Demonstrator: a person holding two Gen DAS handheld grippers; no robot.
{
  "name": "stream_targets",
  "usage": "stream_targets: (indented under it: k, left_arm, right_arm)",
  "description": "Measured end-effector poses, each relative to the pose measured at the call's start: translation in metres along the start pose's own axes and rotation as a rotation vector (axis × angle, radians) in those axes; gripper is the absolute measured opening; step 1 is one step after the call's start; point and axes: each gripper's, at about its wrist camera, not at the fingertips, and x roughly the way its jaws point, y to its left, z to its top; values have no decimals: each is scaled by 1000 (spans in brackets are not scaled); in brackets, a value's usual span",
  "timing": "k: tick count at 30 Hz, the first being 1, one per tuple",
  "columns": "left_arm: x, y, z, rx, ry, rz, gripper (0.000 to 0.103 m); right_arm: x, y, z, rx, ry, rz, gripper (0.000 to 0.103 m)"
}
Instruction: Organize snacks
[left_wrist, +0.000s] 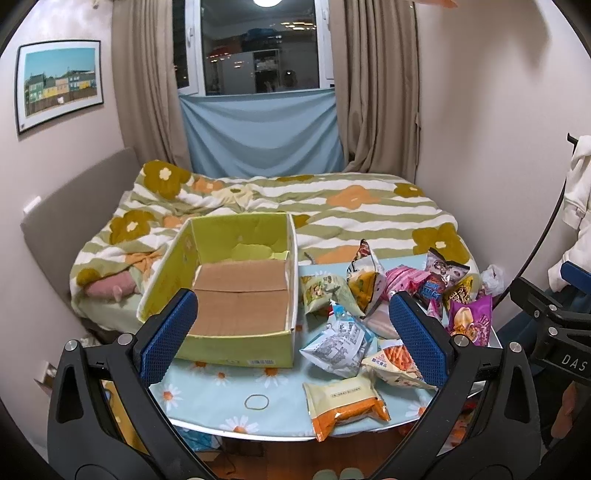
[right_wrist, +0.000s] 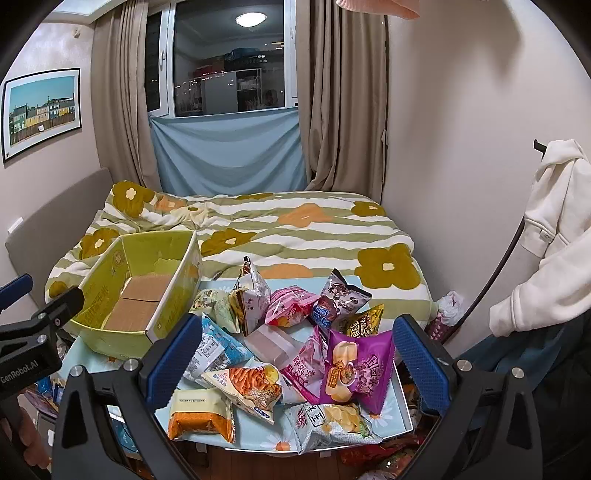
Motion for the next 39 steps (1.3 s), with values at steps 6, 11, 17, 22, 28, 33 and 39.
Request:
stream_targets:
  k: [6,11,17,22,28,33,39]
  left_arm:
    - [1,1,0,0,4,0,103]
    - [0,2,0,1,3,2,103]
    - [-1,2,0,2,-1,6,103]
    - [-1,3,1,2,-2,9,103]
    - [-1,2,1,3,-2,9,103]
    - [-1,2,1,4,-1,10,103]
    - [0,1,1,4,3,10,103]
  right_arm:
    - [0,1,0,1,1,1,103]
    - [0,1,-1,-1,0,0,103]
    - [0,0,-1,-1,0,1,103]
    - [1,1,-2,1,4,5,103]
    - [1,2,-2,5,4,6,103]
    - [2,2,-2,6,4,7,103]
    - [2,2,-2,9,4,10,103]
